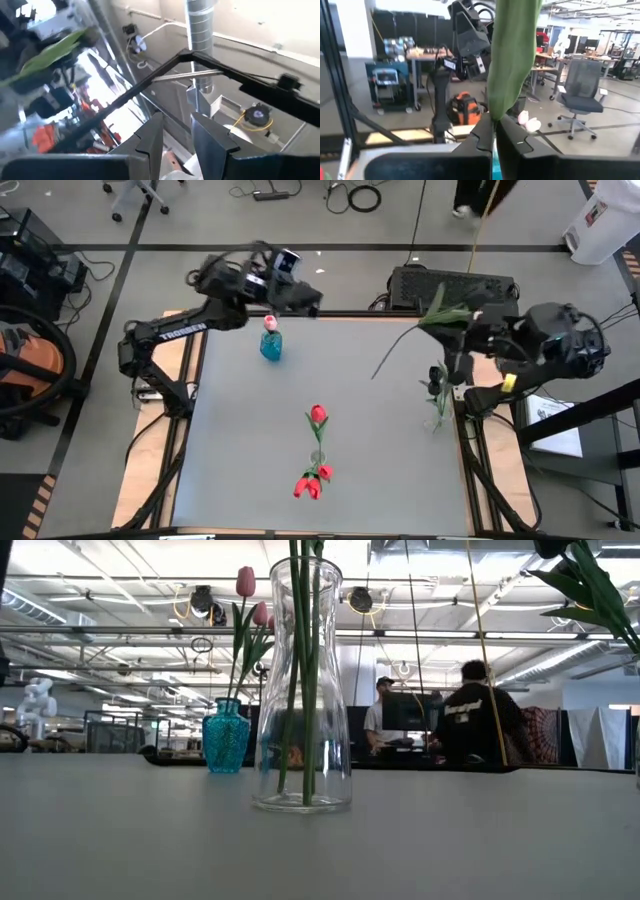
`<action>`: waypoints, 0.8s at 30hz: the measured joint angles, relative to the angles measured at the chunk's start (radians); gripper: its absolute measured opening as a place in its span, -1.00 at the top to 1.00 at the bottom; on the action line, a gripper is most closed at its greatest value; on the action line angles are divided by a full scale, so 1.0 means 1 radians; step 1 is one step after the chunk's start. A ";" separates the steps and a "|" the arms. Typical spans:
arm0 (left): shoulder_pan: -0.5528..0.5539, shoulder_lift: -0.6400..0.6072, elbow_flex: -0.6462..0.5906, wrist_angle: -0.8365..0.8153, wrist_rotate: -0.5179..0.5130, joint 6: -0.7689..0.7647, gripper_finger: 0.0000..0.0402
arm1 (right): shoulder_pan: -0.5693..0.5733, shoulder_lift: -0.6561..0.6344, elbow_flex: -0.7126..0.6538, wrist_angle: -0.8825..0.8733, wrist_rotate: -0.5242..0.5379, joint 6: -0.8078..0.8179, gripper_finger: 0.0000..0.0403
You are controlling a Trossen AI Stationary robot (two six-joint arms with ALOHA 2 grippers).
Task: Sort flowers into vase by color
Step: Put the black flower into the right transparent vase
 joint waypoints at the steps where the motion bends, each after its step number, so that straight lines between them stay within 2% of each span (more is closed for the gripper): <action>1: 0.011 -0.014 0.000 0.001 0.000 0.015 0.48 | 0.000 -0.011 0.000 0.000 -0.001 0.012 1.00; 10: 0.120 -0.164 0.000 -0.010 0.000 0.118 0.48 | 0.000 -0.111 0.000 -0.023 -0.090 0.045 1.00; 13: 0.154 -0.215 0.000 -0.058 0.001 0.167 0.48 | 0.000 -0.148 0.000 -0.048 -0.112 0.083 1.00; 18: 0.221 -0.306 0.000 -0.243 0.004 0.298 0.48 | 0.000 -0.215 0.000 -0.144 -0.159 0.192 1.00; 24: 0.306 -0.415 0.000 -0.640 -0.002 0.554 0.48 | 0.000 -0.278 0.000 -0.240 -0.195 0.275 1.00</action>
